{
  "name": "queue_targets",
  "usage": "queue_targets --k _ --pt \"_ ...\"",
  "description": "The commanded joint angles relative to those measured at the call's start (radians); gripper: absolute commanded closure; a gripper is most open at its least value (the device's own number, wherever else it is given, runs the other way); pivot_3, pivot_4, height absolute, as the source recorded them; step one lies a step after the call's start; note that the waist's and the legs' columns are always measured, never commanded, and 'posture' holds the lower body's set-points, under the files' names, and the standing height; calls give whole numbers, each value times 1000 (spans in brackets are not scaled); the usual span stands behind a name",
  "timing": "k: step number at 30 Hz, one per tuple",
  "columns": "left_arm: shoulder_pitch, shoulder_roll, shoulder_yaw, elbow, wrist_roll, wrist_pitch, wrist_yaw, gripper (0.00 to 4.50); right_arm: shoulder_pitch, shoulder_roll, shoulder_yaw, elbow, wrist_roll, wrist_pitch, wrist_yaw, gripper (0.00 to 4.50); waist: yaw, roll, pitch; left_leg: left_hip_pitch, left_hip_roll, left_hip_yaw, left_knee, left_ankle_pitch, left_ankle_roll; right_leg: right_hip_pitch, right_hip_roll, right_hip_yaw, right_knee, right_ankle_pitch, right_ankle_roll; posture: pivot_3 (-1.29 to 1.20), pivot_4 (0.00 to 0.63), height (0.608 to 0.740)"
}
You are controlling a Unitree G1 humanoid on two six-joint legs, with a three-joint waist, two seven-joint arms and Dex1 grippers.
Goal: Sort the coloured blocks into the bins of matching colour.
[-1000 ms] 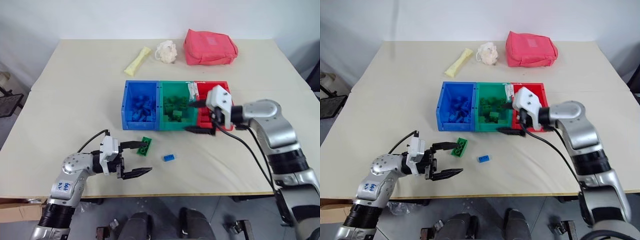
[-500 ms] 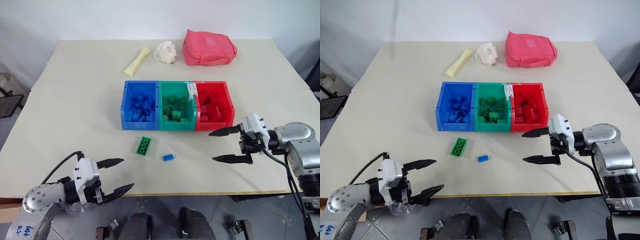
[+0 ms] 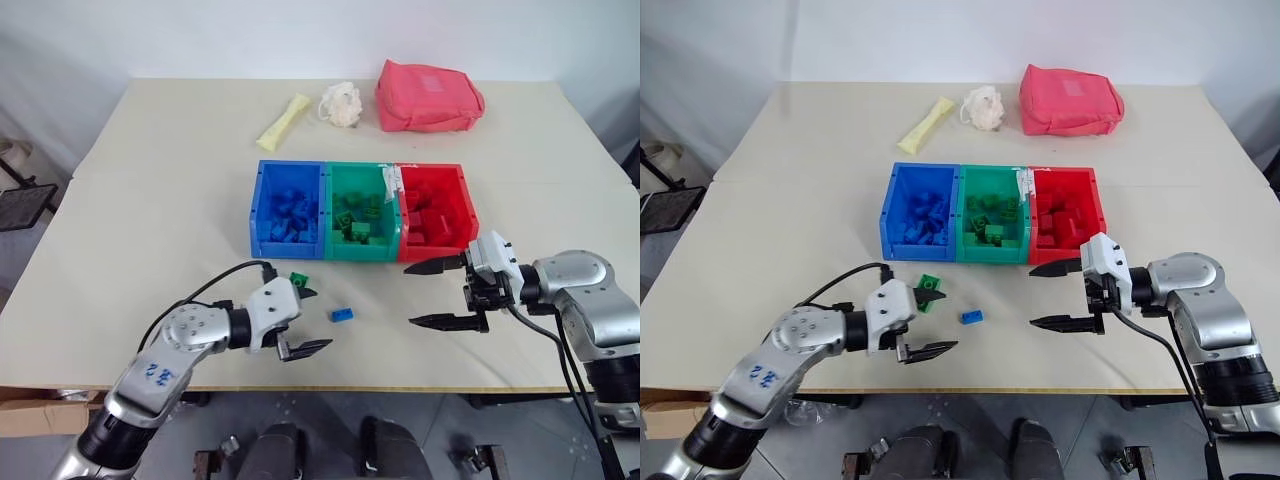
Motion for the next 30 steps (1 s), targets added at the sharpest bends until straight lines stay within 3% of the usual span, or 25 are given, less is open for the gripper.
queue_targets --k 1,8,11,22,30 --pt "-72 -41 -89 55 85 -17 3 0 53 -19 -61 -89 34 23 -47 22 0 0 0 0 0 0 0 0 0 0 0 0 0 0 0 0 150 740" --pt "-166 -117 -147 152 148 -15 -10 0 190 -33 -140 -220 61 72 -131 22 6 0 0 0 1 0 1 0 0 1 0 0 0 0 0 0 150 740" --pt "-176 -109 -135 139 144 5 -29 645 221 -36 -167 -258 71 89 -163 0 5 0 0 0 0 0 2 1 1 1 0 0 0 0 1 0 150 740" --pt "-163 -65 -109 93 152 13 -55 4054 241 -33 -181 -278 77 95 -204 0 4 0 0 0 1 0 2 1 1 1 0 1 0 0 0 0 150 740" --pt "-163 -97 -84 85 138 22 -34 4050 236 -25 -195 -253 94 78 -201 0 3 0 0 0 1 0 2 1 1 1 0 1 0 0 0 0 150 740"
